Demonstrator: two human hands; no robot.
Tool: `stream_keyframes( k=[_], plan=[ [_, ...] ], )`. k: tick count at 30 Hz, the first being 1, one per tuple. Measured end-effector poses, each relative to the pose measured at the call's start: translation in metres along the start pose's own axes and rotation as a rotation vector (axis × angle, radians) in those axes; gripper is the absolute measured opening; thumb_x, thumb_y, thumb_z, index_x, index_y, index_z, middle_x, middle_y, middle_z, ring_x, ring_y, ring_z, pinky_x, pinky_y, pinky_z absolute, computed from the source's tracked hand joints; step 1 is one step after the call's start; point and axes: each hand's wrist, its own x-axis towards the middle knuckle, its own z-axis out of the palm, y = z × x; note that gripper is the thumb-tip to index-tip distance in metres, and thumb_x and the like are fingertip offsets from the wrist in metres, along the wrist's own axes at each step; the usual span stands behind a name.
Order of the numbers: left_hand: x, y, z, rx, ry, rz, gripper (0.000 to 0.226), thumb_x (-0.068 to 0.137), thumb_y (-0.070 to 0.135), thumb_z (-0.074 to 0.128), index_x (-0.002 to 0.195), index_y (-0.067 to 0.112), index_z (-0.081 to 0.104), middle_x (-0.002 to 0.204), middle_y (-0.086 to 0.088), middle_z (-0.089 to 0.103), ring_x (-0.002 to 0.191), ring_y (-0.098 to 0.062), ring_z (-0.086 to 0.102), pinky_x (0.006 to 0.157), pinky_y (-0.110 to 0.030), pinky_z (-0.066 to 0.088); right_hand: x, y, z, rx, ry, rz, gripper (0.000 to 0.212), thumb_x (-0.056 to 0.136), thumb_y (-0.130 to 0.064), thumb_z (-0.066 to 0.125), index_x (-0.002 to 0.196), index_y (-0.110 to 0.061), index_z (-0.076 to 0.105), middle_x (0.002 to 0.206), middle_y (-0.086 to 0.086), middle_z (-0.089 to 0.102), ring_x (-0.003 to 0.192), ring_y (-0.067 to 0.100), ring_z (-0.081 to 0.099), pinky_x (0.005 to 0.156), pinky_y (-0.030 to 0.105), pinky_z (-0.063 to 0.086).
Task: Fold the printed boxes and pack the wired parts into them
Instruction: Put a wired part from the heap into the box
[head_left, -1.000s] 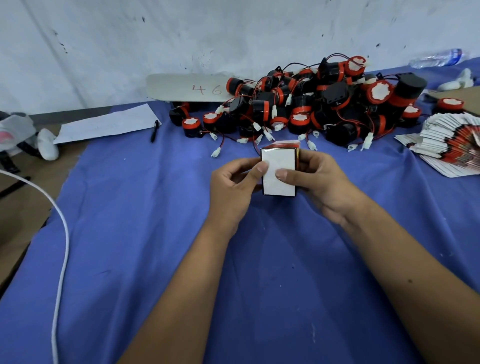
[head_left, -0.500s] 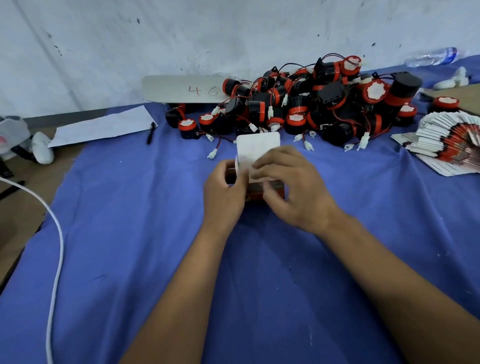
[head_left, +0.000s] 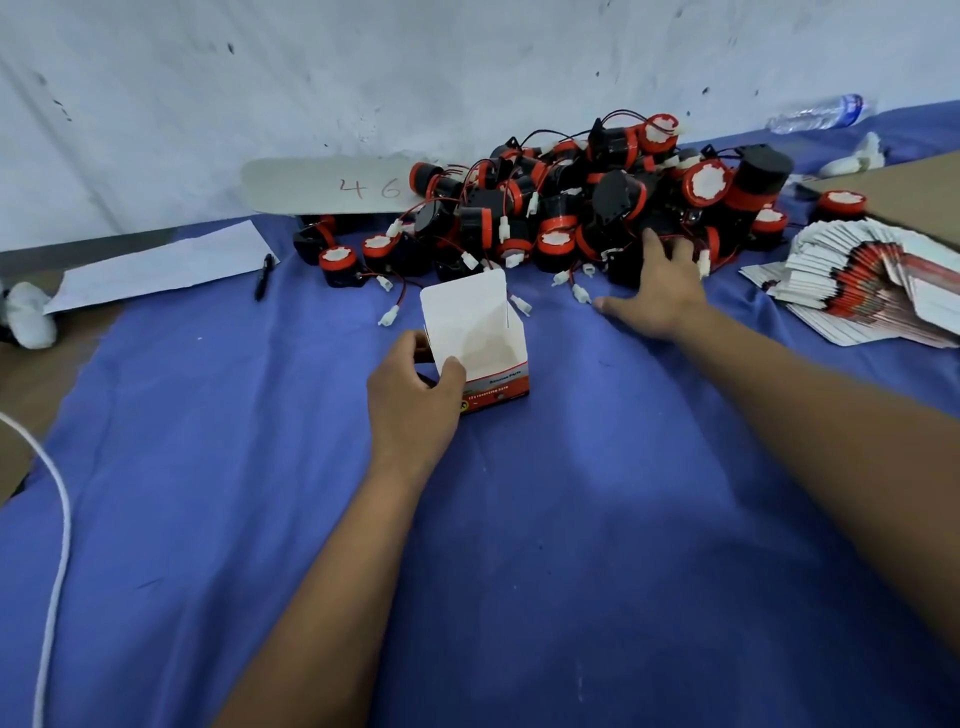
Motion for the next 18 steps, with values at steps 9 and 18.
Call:
stream_keyframes(
  k=[9, 18],
  plan=[
    [0.000, 0.000, -0.001, 0.031, 0.037, -0.019, 0.012, 0.092, 0.011, 0.063, 0.104, 0.014, 0.065, 0.094, 0.016, 0.068, 0.080, 0.010, 0.062, 0.057, -0.012, 0.045, -0.061, -0.050, 0.019, -0.185, 0.245, -0.290, 0.026, 0.085, -0.019, 0.058, 0.107, -0.019, 0.072, 0.096, 0.007, 0.073, 0.103, 0.033, 0.059, 0.092, 0.041, 0.044],
    [-0.002, 0.000, -0.004, 0.025, 0.086, -0.056, 0.010, 0.090, 0.010, 0.065, 0.099, 0.013, 0.065, 0.089, 0.017, 0.066, 0.079, 0.009, 0.062, 0.055, -0.010, 0.044, -0.081, -0.047, 0.028, -0.054, 0.519, -0.298, 0.051, 0.081, -0.036, 0.077, 0.125, -0.017, 0.060, 0.124, 0.011, 0.053, 0.119, 0.034, 0.044, 0.092, 0.047, 0.048]
  ],
)
